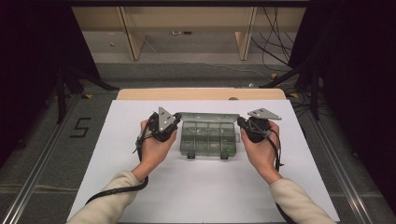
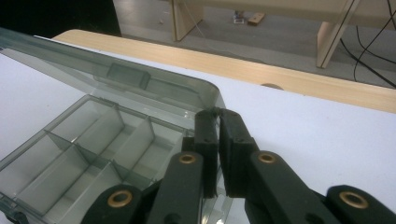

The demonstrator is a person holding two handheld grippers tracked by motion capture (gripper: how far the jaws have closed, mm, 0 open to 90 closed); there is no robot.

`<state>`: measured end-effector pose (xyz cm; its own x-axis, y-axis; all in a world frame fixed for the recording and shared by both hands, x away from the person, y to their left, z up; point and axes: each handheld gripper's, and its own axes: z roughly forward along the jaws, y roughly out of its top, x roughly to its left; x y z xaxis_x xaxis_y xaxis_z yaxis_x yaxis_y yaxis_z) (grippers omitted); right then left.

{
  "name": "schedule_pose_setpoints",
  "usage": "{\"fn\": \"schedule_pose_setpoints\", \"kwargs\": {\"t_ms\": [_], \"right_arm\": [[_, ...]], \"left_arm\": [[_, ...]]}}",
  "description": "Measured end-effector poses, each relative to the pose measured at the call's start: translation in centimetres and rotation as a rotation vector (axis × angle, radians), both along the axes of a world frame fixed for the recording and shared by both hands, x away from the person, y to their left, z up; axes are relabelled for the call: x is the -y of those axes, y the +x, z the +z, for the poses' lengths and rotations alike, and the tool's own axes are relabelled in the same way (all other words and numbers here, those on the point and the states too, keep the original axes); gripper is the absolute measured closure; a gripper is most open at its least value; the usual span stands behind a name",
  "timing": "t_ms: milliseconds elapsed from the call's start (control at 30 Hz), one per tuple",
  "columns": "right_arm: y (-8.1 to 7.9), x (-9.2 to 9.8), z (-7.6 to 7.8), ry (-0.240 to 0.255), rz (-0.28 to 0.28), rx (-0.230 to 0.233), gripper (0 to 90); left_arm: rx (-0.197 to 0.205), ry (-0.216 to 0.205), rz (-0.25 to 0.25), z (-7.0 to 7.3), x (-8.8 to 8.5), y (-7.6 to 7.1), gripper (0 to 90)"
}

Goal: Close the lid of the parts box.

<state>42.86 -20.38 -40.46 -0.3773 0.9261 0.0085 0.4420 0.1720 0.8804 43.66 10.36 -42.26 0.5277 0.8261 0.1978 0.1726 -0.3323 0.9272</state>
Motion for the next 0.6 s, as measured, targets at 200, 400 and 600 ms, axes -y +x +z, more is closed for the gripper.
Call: {"fn": "schedule_pose_setpoints", "kwargs": {"t_ms": [200,400,600], "right_arm": [[-0.25,0.07,-0.06,-0.008,0.009,-0.011,86.6],[-0.54,0.08,-0.15,-0.004,0.015,-0.017,85.7],[-0.87,0.17,-0.21,0.000,0.026,-0.021,84.4]], "left_arm": [[0.004,0.005,-0.003,-0.13,0.01,-0.24,84.5],[0.003,0.001,-0.005,-0.24,-0.06,-0.36,84.6],[0.005,0.003,-0.003,-0.34,0.02,-0.58,84.3]]}}
